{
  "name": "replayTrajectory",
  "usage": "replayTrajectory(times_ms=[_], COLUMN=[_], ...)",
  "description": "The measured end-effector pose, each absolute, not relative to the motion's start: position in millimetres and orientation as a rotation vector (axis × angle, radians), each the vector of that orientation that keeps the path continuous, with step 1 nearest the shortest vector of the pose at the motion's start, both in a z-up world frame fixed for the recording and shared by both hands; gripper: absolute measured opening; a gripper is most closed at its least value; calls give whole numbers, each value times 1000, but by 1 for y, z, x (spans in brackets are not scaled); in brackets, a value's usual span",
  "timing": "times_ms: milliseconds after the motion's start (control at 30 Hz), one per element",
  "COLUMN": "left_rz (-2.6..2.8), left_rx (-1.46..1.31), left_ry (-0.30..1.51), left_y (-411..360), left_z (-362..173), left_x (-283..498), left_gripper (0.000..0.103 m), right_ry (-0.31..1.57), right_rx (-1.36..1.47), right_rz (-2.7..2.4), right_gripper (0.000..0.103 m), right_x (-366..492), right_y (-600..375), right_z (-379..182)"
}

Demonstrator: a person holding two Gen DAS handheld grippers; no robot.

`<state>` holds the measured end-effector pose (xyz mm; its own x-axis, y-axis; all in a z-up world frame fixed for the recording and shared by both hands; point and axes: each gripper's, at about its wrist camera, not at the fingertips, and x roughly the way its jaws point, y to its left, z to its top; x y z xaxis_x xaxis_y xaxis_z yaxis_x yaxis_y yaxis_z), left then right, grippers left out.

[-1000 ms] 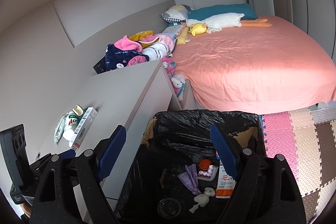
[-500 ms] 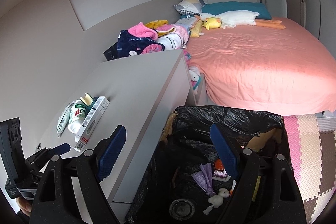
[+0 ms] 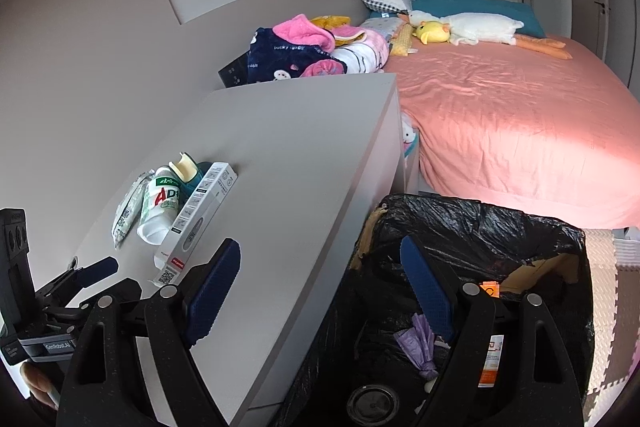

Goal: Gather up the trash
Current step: 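Move both tools back toward the desk items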

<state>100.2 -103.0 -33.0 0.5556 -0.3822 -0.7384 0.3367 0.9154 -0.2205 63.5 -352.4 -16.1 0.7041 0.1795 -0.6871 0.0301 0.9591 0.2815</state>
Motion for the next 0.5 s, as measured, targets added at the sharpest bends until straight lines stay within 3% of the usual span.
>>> replayTrajectory(times_ms=[500], left_rz=[-315], left_rx=[-76], left_ry=[877], left_y=[-40], left_z=[-36], left_x=[129], left_gripper=[97], right_ry=[845], right_rx=[232], right_rz=[144], right_gripper=[83], right_x=[106], right_y=[-292], right_z=[-32])
